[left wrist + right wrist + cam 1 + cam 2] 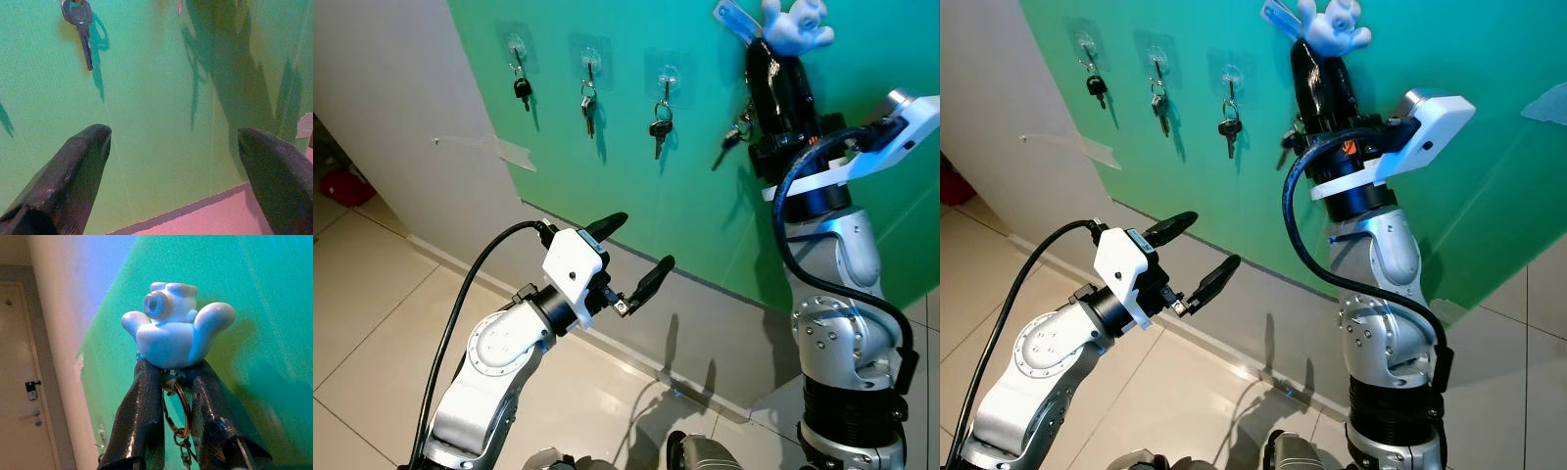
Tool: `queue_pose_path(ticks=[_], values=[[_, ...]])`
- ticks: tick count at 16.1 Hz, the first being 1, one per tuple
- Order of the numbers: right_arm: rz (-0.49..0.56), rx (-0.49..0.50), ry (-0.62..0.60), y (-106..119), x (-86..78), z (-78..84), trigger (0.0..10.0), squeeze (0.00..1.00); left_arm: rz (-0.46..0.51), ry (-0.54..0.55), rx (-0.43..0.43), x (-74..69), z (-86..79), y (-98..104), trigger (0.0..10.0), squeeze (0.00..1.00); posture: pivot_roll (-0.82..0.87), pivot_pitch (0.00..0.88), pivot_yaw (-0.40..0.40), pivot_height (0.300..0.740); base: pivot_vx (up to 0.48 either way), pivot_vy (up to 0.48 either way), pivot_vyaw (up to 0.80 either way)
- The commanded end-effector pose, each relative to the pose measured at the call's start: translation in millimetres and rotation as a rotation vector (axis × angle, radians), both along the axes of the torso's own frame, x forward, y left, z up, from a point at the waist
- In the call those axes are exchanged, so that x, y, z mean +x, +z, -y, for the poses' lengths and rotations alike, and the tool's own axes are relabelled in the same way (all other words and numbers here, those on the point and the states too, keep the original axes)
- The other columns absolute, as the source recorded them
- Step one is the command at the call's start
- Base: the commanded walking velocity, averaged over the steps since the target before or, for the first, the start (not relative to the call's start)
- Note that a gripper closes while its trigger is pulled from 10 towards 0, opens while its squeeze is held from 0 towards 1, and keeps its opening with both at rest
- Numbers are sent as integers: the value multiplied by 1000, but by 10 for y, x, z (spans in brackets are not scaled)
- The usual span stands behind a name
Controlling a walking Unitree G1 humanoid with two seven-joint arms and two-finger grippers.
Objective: Hang keys on a hook
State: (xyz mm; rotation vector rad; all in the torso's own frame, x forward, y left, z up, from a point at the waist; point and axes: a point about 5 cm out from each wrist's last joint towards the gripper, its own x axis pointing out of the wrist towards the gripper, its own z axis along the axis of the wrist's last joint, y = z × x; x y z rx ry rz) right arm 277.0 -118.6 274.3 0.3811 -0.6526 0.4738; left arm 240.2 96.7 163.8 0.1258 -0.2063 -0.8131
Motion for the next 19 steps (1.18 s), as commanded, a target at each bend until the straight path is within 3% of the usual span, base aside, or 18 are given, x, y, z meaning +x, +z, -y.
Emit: queue_pose_path(ticks=[1,11,19], values=[[28,9,-16,52,3,12,10000,0,3,-15,7,-21,10,16,10000,0,-82,110,27,740,0,0,0],[40,15,-74,33,67,44,10000,0,5,-16,8,-15,12,17,10000,0,-82,108,29,740,0,0,0],[46,-56,-117,-60,81,27,10000,0,5,-16,10,-7,15,12,10000,0,-81,108,30,740,0,0,0]])
